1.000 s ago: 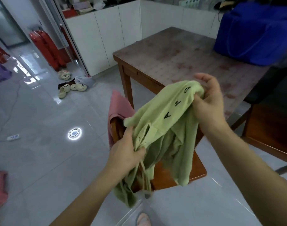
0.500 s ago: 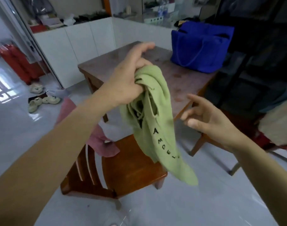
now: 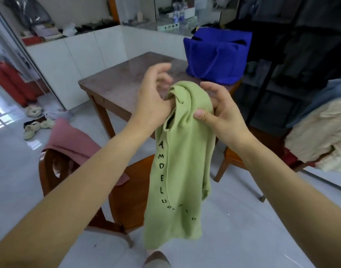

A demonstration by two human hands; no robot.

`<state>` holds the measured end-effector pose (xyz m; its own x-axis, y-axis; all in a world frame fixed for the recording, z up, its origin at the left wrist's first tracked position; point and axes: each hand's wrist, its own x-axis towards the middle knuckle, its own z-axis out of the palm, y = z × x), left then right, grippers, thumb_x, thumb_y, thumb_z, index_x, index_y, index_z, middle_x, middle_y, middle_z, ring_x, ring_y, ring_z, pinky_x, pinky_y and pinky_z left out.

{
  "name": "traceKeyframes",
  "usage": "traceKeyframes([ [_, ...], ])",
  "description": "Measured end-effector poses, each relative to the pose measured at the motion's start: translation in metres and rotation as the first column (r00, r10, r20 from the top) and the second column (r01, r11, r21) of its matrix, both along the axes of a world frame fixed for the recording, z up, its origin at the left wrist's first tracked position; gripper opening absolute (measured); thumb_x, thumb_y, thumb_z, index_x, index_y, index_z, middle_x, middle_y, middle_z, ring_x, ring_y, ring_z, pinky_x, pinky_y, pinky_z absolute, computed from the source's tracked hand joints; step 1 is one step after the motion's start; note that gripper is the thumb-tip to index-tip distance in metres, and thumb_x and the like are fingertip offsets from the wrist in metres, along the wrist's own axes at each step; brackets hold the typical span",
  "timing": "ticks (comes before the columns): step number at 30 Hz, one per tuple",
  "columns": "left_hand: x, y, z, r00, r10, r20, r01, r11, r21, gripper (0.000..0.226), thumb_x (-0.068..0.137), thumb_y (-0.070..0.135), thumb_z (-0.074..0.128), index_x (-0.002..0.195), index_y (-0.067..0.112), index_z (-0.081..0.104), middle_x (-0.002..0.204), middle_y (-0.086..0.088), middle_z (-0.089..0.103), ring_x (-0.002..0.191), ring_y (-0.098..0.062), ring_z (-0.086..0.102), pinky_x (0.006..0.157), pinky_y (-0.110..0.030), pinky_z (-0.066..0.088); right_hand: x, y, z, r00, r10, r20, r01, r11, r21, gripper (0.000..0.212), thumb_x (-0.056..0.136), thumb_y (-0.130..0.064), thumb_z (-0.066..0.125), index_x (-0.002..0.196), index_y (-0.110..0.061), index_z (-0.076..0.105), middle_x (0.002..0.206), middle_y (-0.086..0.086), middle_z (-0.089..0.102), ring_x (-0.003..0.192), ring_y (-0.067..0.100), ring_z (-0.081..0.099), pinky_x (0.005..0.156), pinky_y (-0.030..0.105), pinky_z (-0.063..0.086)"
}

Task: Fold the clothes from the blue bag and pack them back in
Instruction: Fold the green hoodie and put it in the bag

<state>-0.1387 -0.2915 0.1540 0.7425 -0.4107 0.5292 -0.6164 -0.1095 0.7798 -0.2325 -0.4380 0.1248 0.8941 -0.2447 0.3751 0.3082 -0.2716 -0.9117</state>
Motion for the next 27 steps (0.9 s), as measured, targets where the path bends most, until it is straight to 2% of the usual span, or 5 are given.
traceKeyframes([
  [6, -0.016, -0.023, -0.029, 0.915, 0.043, -0.401, 0.056, 0.971, 0.233, 0.018, 0.092, 0.003, 0.050, 0.076, 0.003, 0.055, 0.072, -0.006, 0.055, 0.069, -0.018, 0.052, 0.062, -0.028, 0.042, -0.017, -0.017, 0.006, 0.937, -0.269, 0.223, 0.331, 0.886, -0.323, 0.045, 0.086, -0.016, 0.067, 0.124, -0.017, 0.044, 0.062, -0.012, 0.042, 0.057, 0.001, 0.043, 0.061, 0.010, 0.035],
  [11, -0.036, -0.045, -0.040, 0.570, -0.318, -0.757, 0.343, 0.930, -0.133, 0.019, 0.099, 0.025, 0.044, 0.099, 0.019, 0.062, 0.095, 0.001, 0.069, 0.091, -0.016, 0.065, 0.088, -0.035, 0.053, -0.026, -0.029, 0.015, 0.970, -0.149, 0.194, 0.197, 0.945, -0.261, 0.047, 0.090, -0.011, 0.062, 0.129, -0.022, 0.039, 0.068, 0.005, 0.052, 0.061, 0.013, 0.051, 0.061, 0.024, 0.043],
  [15, -0.035, -0.053, -0.034, 0.385, -0.492, -0.781, 0.320, 0.865, -0.387, 0.028, 0.099, 0.027, 0.039, 0.090, 0.015, 0.063, 0.076, 0.004, 0.072, 0.075, -0.011, 0.067, 0.077, -0.029, 0.053, -0.026, -0.031, 0.024, 0.980, -0.112, 0.163, 0.141, 0.974, -0.177, 0.052, 0.090, -0.011, 0.061, 0.134, -0.027, 0.037, 0.072, 0.019, 0.057, 0.064, 0.021, 0.056, 0.062, 0.028, 0.047],
  [19, -0.027, -0.059, -0.024, 0.427, -0.481, -0.766, 0.356, 0.868, -0.347, 0.026, 0.098, 0.025, 0.041, 0.087, 0.015, 0.062, 0.072, 0.006, 0.071, 0.076, -0.013, 0.063, 0.070, -0.024, 0.054, -0.022, -0.047, 0.030, 0.956, -0.209, 0.206, 0.249, 0.949, -0.194, 0.051, 0.090, -0.006, 0.060, 0.134, -0.018, 0.037, 0.064, -0.019, 0.060, 0.057, -0.002, 0.055, 0.058, 0.009, 0.041],
  [27, 0.015, -0.041, -0.016, 0.765, -0.233, -0.600, 0.268, 0.963, -0.031, 0.014, 0.092, 0.014, 0.057, 0.102, 0.022, 0.052, 0.093, 0.001, 0.062, 0.077, -0.009, 0.060, 0.065, -0.025, 0.047, -0.033, -0.090, 0.028, 0.862, -0.469, 0.195, 0.488, 0.871, -0.063, 0.045, 0.092, -0.014, 0.059, 0.129, -0.032, 0.044, 0.075, 0.011, 0.057, 0.071, 0.027, 0.052, 0.068, 0.043, 0.048],
])
